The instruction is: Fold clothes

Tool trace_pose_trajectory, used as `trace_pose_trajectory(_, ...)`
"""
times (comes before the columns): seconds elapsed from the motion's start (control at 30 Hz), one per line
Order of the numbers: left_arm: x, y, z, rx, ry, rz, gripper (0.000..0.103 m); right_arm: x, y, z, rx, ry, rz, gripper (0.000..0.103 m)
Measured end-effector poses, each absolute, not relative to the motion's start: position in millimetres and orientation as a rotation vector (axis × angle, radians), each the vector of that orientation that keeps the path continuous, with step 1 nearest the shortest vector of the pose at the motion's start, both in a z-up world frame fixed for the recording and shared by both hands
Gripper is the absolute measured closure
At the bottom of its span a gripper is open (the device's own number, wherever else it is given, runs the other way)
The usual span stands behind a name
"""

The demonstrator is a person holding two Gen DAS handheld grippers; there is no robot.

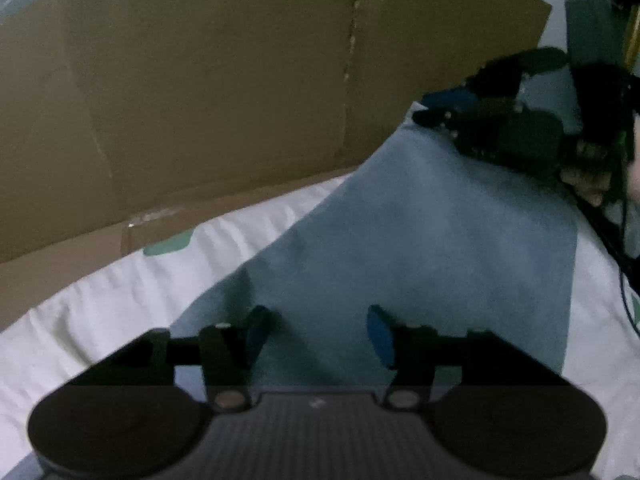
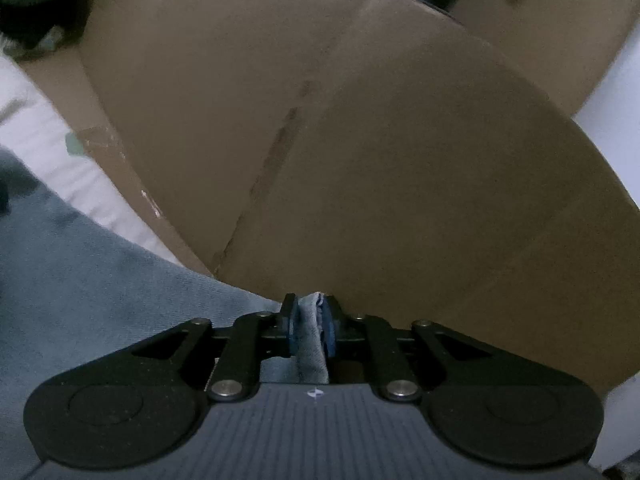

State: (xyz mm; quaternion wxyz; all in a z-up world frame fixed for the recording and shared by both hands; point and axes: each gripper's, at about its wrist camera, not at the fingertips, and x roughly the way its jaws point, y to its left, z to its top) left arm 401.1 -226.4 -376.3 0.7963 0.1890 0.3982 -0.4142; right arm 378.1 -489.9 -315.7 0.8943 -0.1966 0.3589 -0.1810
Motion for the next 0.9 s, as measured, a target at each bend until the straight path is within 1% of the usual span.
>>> trace_pose_trajectory(0.03,398,-226,-375,0.404,0.853,-0.887,0.043,374,-492,-308,-0.371,0.733,-0.376,0.064)
trace_pose_trajectory(0.07,395,-225,-372,0.399,0.852,-0.884,0.042,369,-493,-301,-0.343,0.719,-0.374,0.057)
trace_pose_trajectory(0.1,392,-224,-369,0.394,0.851,-0.882,0.041,364,-495,-293,-0.313,0.706,-0.374,0.045)
trace_pose_trajectory(0.13,390,-223,-366,0.387,0.851,-0.879,0.041,358,-496,-285,-0.277,0.697,-0.375,0.041)
trace_pose_trajectory(0.27,379,-216,-354,0.339,0.866,-0.869,0.041,329,-495,-259,-0.099,0.692,-0.358,0.041)
trace_pose_trajectory(0.37,367,-212,-346,0.306,0.892,-0.863,0.04,288,-500,-248,0.014,0.71,-0.344,0.041)
trace_pose_trajectory(0.4,363,-212,-343,0.298,0.9,-0.86,0.036,280,-500,-247,0.04,0.714,-0.338,0.041)
trace_pose_trajectory(0.43,358,-211,-342,0.299,0.903,-0.854,0.029,283,-497,-250,0.049,0.715,-0.334,0.041)
trace_pose_trajectory(0.5,348,-210,-338,0.302,0.909,-0.842,0.023,270,-488,-244,0.062,0.716,-0.338,0.041)
trace_pose_trajectory(0.7,321,-206,-329,0.302,0.928,-0.821,0.023,241,-467,-254,0.094,0.723,-0.397,0.041)
trace_pose_trajectory(0.8,309,-201,-325,0.298,0.903,-0.814,0.02,224,-463,-256,0.108,0.699,-0.446,0.041)
trace_pose_trajectory(0.9,301,-196,-330,0.276,0.922,-0.809,0.02,214,-463,-267,0.159,0.732,-0.447,0.041)
